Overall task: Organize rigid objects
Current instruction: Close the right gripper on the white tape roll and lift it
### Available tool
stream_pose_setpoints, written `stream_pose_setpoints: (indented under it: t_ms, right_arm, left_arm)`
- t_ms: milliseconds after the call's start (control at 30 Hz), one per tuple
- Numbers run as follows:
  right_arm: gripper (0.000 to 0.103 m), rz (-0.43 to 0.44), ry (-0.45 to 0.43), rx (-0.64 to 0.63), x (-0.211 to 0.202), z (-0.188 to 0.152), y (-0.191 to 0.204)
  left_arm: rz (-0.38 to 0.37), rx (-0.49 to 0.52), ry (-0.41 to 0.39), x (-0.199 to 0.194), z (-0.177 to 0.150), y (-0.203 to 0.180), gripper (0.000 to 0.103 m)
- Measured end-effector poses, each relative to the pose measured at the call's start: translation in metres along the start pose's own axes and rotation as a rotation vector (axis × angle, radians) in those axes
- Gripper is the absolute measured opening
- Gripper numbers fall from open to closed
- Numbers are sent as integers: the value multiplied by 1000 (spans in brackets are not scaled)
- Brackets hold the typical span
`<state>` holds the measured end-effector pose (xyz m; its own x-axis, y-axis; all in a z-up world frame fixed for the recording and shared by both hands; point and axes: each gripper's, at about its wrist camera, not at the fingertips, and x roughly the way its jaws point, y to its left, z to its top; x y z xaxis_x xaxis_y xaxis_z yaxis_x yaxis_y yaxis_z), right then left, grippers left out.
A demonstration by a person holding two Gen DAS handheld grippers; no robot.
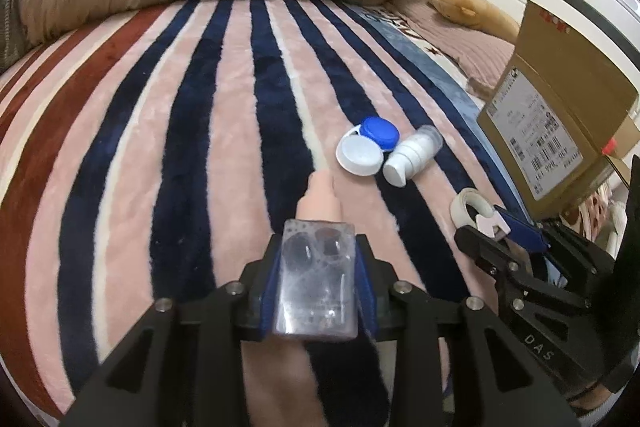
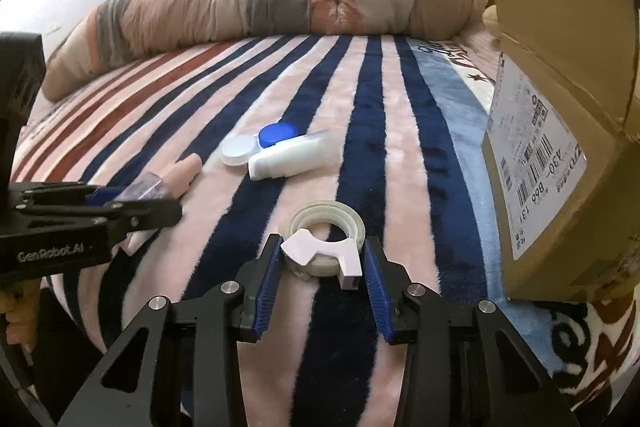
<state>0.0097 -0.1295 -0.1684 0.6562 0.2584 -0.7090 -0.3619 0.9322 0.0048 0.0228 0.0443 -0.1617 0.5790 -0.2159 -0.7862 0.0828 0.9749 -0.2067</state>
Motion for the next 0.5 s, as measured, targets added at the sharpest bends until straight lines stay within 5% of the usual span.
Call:
stream_pose_setpoints:
  t_ms: [200,500]
  right_arm:
    - [37,-6,-3,0,3,6,6]
    - [36,159,-161,-121,-61,40,26]
  left_arm:
    - [6,-7,-32,-11,-3,1,29]
    - [-12,0,-159,-81,30,2,29]
